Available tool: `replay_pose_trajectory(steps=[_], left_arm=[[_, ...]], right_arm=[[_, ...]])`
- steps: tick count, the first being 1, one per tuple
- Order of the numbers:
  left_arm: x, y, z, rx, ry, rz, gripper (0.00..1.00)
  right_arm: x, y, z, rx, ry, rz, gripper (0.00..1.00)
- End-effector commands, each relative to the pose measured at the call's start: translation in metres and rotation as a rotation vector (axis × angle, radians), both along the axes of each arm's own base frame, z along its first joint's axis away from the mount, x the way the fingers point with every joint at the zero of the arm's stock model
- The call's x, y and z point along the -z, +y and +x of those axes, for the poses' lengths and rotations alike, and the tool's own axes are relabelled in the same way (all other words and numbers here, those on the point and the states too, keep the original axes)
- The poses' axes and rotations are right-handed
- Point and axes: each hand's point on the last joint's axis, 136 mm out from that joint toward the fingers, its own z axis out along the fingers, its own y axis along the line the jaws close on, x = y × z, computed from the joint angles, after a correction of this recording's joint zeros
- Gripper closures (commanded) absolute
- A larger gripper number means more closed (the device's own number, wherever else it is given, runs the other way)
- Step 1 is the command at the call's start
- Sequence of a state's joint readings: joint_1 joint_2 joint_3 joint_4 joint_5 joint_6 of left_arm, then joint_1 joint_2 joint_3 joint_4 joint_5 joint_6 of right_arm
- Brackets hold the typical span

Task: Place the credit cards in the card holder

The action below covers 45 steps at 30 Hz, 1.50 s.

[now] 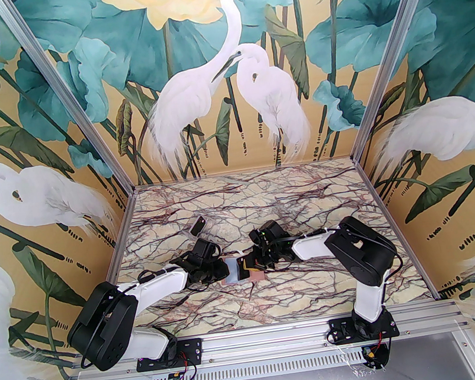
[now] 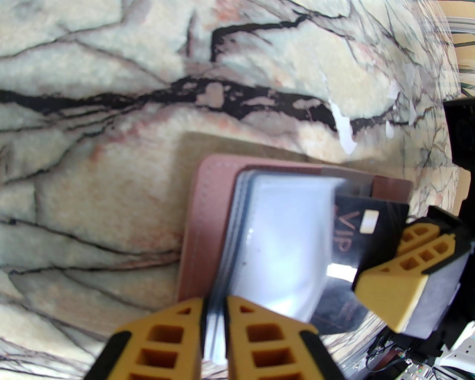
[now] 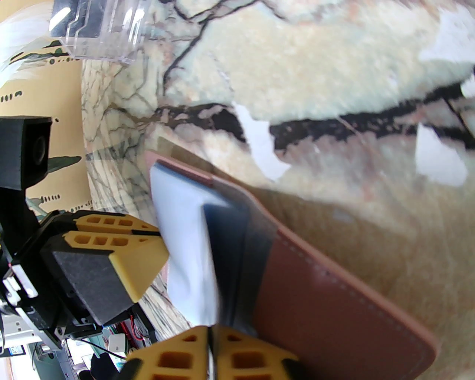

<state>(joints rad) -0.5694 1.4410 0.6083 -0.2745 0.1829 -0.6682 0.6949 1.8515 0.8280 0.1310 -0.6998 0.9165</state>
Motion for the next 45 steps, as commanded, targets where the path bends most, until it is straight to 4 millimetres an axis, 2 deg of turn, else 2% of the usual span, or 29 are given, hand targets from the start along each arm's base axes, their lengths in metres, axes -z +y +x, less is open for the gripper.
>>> replay_pose_trajectory(steps=[1, 3, 7, 17, 28, 37, 45], left_arm=[[0.035, 0.018, -0.031, 0.007, 0.128, 0.081, 0.82], [0.035, 0.018, -0.031, 0.007, 0.128, 0.082, 0.82], [0.034, 0.018, -0.031, 0.007, 0.126, 0.081, 0.82], [0.036, 0.018, -0.031, 0.01, 0.13, 0.084, 0.82], [0.037, 0.017, -0.03, 0.013, 0.131, 0.081, 0.83], [0.038, 0.017, -0.03, 0.012, 0.134, 0.08, 0.83], [0.039, 0.017, -0.032, 0.014, 0.137, 0.081, 0.83]], right_arm=[[0.009, -0.004, -0.002, 0.0, 0.01, -0.062, 0.71], [0.008, -0.005, -0.001, -0.005, 0.006, -0.071, 0.64], [0.003, -0.006, 0.0, -0.008, -0.007, -0.085, 0.56], [-0.008, -0.019, 0.004, -0.001, -0.052, -0.171, 0.47], [0.001, -0.027, 0.011, 0.03, -0.063, -0.25, 0.69], [0.009, -0.028, 0.013, 0.036, -0.055, -0.273, 0.92], [0.015, -0.027, 0.012, 0.034, -0.041, -0.273, 1.0]])
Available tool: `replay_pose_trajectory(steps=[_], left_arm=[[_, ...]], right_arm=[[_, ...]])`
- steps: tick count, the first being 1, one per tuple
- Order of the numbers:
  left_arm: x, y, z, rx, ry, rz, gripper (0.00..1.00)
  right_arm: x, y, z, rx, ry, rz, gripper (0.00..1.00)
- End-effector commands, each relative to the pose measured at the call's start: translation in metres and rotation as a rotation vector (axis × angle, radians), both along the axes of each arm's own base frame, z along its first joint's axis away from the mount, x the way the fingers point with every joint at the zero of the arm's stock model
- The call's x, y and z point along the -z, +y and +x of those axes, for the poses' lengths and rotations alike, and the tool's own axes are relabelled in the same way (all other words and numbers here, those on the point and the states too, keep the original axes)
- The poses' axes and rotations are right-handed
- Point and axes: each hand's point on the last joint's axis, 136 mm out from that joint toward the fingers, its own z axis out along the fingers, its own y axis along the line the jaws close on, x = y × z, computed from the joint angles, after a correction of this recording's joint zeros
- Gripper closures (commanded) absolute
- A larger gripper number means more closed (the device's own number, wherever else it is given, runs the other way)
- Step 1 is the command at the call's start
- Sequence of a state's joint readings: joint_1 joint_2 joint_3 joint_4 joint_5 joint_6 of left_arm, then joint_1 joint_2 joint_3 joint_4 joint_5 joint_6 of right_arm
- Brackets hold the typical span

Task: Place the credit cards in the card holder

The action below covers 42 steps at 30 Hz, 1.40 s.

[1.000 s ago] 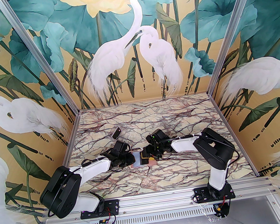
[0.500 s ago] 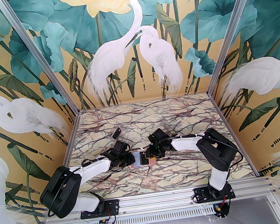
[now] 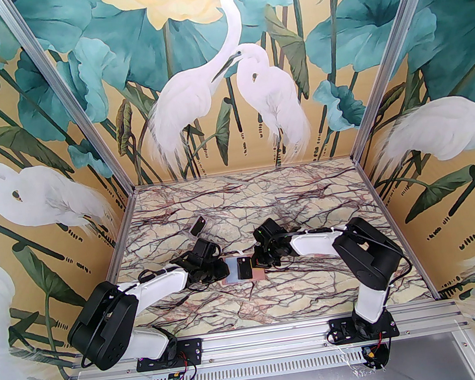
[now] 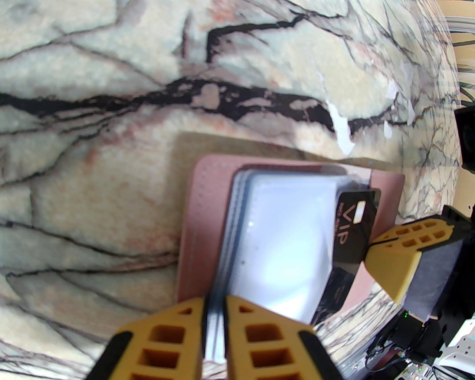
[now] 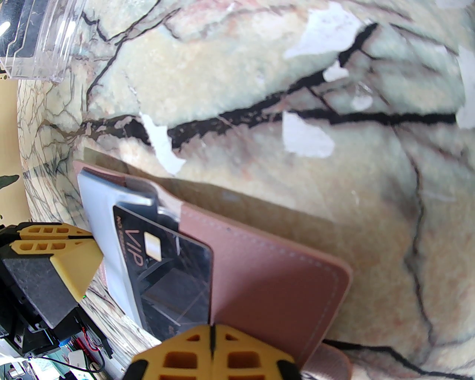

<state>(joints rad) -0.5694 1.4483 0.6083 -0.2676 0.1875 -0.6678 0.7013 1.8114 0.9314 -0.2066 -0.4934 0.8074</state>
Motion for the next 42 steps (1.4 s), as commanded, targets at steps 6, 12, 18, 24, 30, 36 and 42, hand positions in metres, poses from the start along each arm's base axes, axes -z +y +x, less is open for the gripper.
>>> replay_pose_trajectory(steps=[6, 12, 18, 24, 30, 36, 42], left_arm=[[0.039, 0.018, -0.032, 0.01, 0.135, 0.082, 0.83], [0.04, 0.017, -0.033, 0.013, 0.14, 0.08, 0.83], [0.04, 0.016, -0.033, 0.018, 0.139, 0.075, 0.83], [0.04, 0.016, -0.033, 0.015, 0.14, 0.074, 0.83], [0.039, 0.015, -0.032, 0.014, 0.138, 0.068, 0.83], [0.038, 0.014, -0.032, 0.015, 0.137, 0.064, 0.83], [0.037, 0.014, -0.032, 0.015, 0.137, 0.065, 0.82]], right_arm=[[0.007, 0.004, 0.003, 0.0, 0.004, -0.006, 1.0], [0.004, 0.01, 0.003, -0.009, 0.004, 0.021, 1.0], [0.002, 0.016, 0.002, -0.016, 0.009, 0.047, 1.0], [0.0, 0.02, 0.003, -0.022, 0.008, 0.056, 1.0], [-0.001, 0.023, 0.001, -0.027, 0.011, 0.071, 1.0], [-0.009, 0.027, 0.001, -0.022, 0.017, 0.11, 1.0], [-0.012, 0.031, -0.001, -0.028, 0.024, 0.134, 1.0]])
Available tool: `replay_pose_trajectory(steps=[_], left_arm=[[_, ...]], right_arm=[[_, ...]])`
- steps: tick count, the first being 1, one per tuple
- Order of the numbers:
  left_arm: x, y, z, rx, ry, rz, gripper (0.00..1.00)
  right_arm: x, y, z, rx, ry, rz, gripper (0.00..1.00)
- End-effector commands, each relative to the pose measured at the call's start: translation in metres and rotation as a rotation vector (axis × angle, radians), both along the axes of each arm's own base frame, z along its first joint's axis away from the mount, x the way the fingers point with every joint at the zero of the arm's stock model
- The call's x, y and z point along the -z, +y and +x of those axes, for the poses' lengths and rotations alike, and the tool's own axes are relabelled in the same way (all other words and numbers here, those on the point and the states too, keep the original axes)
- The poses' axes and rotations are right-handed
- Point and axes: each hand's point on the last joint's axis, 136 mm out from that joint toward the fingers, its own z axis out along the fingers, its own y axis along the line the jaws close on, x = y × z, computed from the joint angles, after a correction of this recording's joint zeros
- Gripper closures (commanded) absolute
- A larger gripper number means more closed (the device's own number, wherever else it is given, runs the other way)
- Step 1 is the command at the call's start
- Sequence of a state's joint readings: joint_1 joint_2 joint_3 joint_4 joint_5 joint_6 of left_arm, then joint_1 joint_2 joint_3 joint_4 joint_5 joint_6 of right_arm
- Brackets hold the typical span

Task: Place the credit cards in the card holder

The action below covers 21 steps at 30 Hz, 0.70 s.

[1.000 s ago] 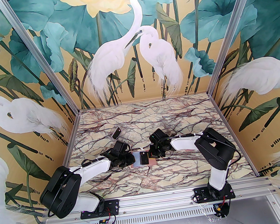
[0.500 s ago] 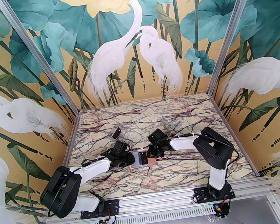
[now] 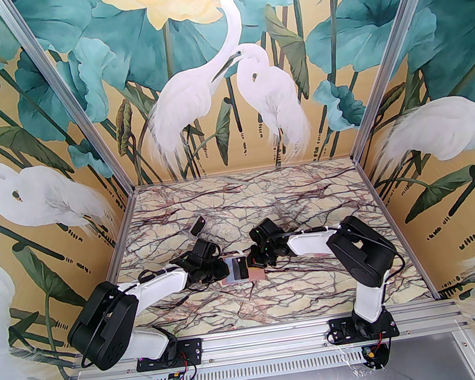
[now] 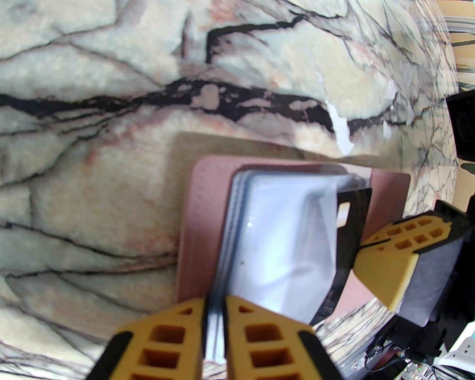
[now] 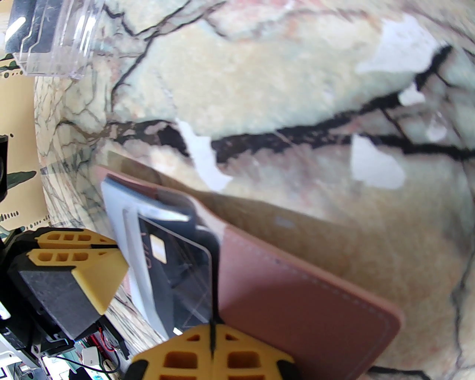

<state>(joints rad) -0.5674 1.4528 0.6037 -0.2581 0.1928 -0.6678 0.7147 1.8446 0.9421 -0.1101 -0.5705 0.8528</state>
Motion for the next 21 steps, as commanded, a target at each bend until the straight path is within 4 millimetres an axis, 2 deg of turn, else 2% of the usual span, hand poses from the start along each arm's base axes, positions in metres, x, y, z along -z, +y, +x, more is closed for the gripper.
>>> replay_pose_trajectory(steps=[1, 21], left_arm=[[0.0344, 0.0146, -0.031, 0.014, 0.133, 0.069, 0.82], [0.027, 0.0088, -0.0289, 0.012, 0.123, 0.033, 0.77]], right_arm=[[-0.0051, 0.0093, -0.0011, -0.01, 0.007, 0.036, 1.0], [-0.0033, 0.0167, -0.0048, -0.017, 0.024, 0.066, 1.0]])
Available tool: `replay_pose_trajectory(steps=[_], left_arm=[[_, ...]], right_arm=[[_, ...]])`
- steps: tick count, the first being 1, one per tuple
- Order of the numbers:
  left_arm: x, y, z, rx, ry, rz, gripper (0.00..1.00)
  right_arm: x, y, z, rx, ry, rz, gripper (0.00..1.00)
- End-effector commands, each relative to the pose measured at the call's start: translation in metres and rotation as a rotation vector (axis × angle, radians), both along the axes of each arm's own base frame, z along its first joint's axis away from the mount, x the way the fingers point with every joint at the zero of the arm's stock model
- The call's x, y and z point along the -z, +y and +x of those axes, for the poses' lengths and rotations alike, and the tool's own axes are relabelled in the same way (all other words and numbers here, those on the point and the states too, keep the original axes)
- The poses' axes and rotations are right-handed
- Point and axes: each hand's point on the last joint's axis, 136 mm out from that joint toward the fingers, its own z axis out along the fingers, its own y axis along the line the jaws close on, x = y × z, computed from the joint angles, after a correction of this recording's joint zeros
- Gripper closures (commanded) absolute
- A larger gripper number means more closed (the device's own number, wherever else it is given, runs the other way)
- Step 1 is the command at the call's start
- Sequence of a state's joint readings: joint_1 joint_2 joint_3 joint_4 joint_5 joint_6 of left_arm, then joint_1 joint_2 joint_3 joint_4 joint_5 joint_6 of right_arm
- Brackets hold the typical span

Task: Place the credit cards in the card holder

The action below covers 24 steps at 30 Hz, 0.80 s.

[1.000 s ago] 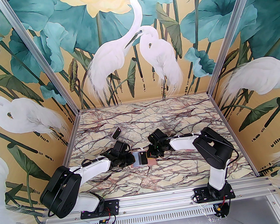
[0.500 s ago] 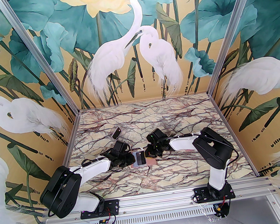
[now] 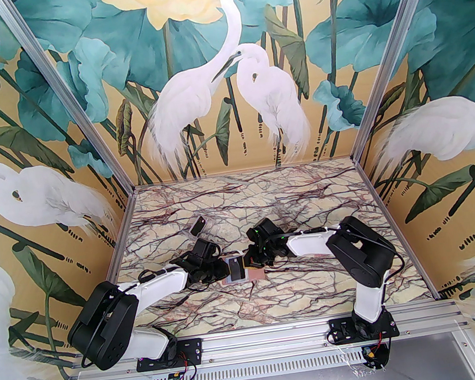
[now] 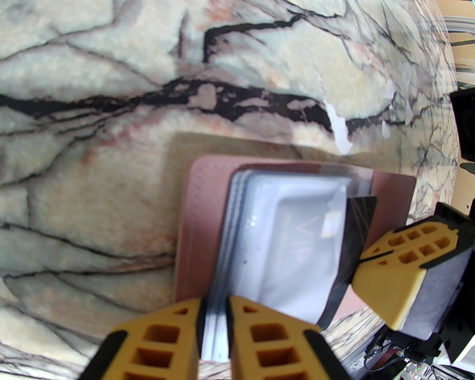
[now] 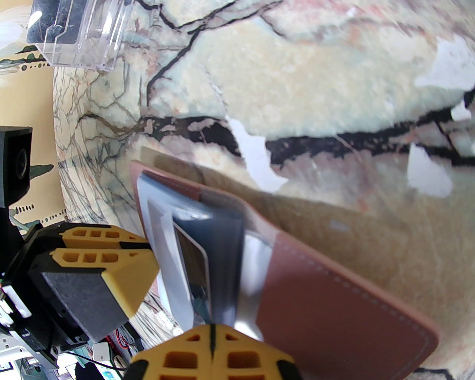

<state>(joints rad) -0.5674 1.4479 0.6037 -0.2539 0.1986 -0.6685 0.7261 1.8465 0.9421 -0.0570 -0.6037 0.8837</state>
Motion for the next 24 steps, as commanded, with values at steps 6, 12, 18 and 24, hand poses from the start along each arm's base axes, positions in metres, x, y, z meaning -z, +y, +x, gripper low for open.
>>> replay_pose_trajectory(steps=[6, 12, 18, 24], left_arm=[[0.0271, 0.0069, -0.0299, 0.011, 0.126, 0.017, 0.75], [0.0265, 0.007, -0.0311, 0.006, 0.126, 0.01, 0.73], [0.0252, 0.0079, -0.0322, 0.003, 0.125, 0.009, 0.72], [0.0209, 0.0085, -0.0312, 0.002, 0.116, 0.011, 0.71]], right_arm=[[0.007, 0.0065, -0.0057, -0.011, 0.025, 0.01, 1.0], [0.0102, 0.0081, -0.0081, -0.011, 0.033, 0.012, 1.0], [0.0105, 0.0136, -0.011, -0.019, 0.039, 0.022, 1.0], [0.0127, 0.0141, -0.013, -0.019, 0.039, 0.016, 1.0]])
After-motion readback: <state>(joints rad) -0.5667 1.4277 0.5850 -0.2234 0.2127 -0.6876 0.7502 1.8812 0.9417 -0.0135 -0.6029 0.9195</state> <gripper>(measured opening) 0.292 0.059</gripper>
